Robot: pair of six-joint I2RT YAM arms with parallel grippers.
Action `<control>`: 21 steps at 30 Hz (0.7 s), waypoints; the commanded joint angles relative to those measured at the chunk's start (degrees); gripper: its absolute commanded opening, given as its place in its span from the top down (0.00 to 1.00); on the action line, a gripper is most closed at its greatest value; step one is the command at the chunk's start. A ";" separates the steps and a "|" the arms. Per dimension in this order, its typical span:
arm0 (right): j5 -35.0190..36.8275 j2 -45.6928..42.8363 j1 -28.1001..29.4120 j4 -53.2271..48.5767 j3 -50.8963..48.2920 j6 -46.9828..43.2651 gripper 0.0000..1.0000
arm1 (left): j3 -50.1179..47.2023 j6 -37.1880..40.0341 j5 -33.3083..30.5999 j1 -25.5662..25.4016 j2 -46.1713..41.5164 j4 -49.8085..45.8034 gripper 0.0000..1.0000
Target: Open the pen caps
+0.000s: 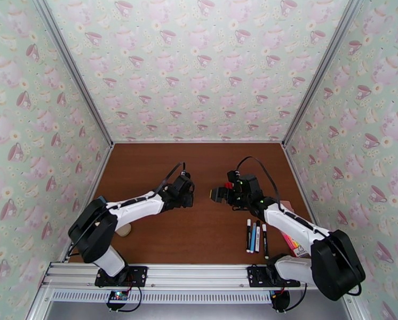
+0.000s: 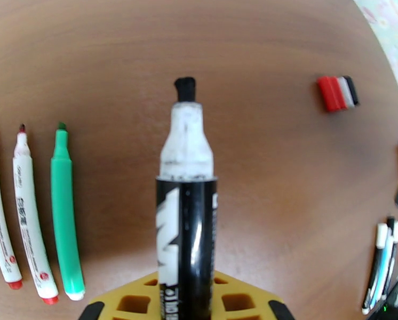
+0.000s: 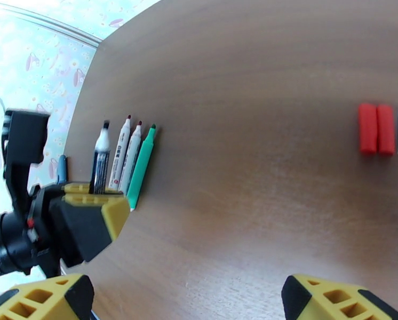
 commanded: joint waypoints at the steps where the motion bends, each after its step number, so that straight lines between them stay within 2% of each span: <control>1: 1.90 -2.20 0.45 4.12 -1.60 2.94 0.00 | 2.95 -1.05 -4.39 0.00 2.64 -2.50 0.82; 9: 6.93 -4.57 0.45 -0.66 -1.20 2.60 0.00 | 7.43 -0.87 -7.42 0.05 8.76 -6.26 0.82; 15: 5.86 -4.88 0.45 -0.59 -1.52 2.65 0.00 | 9.47 0.11 -10.04 0.06 11.45 -8.35 0.81; 21: 1.39 -3.93 0.44 -0.60 -0.67 2.22 0.00 | 11.49 0.80 -11.39 0.09 13.75 -10.21 0.78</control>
